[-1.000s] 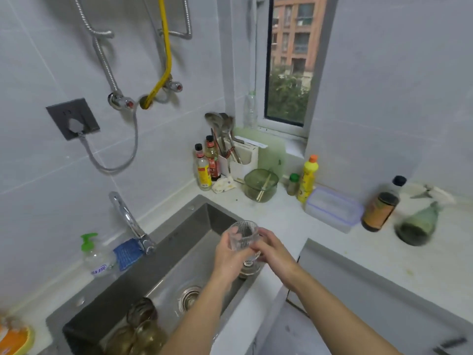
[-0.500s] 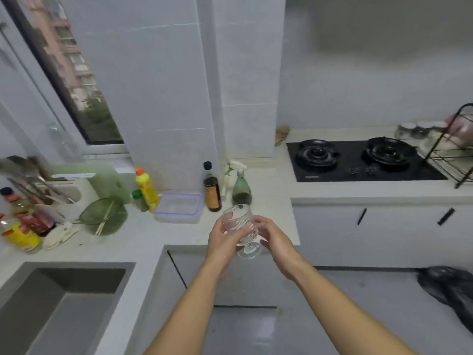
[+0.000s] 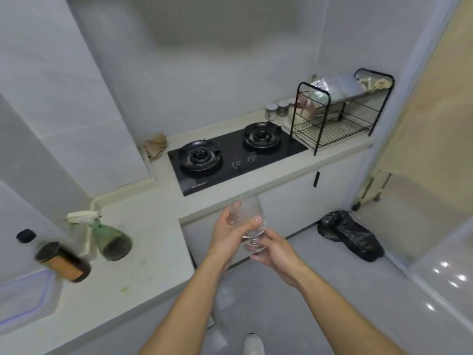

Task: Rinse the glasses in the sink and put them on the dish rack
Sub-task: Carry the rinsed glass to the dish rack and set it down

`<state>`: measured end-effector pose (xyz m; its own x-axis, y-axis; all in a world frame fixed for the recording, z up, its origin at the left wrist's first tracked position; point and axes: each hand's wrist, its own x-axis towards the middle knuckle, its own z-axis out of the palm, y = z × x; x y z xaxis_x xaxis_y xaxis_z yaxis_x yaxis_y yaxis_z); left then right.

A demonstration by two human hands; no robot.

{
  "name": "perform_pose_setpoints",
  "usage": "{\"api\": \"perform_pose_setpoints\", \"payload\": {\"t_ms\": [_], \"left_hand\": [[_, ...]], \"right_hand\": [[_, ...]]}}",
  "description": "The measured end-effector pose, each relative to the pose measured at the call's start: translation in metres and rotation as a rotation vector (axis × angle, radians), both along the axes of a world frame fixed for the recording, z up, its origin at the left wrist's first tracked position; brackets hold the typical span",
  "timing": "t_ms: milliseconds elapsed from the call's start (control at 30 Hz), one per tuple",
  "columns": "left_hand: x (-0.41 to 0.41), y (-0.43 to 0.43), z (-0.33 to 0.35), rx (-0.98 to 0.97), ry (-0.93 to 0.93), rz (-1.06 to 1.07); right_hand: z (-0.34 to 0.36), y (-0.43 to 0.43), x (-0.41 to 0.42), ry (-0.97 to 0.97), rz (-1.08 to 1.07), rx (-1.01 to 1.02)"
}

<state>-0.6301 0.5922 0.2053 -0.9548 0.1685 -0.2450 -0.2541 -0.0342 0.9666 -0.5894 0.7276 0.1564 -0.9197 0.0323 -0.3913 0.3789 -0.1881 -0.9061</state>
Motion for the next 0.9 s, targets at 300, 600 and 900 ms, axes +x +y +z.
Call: {"api": "perform_pose_setpoints", "payload": {"t_ms": [300, 600, 900], "left_hand": [[-0.121, 0.147, 0.006, -0.059, 0.093, -0.291], [-0.203, 0.272, 0.002, -0.125, 0.148, -0.395], [-0.276, 0.430, -0.020, -0.058, 0.042, -0.362]], "right_hand": [[0.014, 0.128, -0.099, -0.020, -0.226, 0.075], [0.025, 0.239, -0.163, 0.027, -0.427, 0.178], [0.007, 0.408, -0.239, 0.129, -0.320, 0.246]]}}
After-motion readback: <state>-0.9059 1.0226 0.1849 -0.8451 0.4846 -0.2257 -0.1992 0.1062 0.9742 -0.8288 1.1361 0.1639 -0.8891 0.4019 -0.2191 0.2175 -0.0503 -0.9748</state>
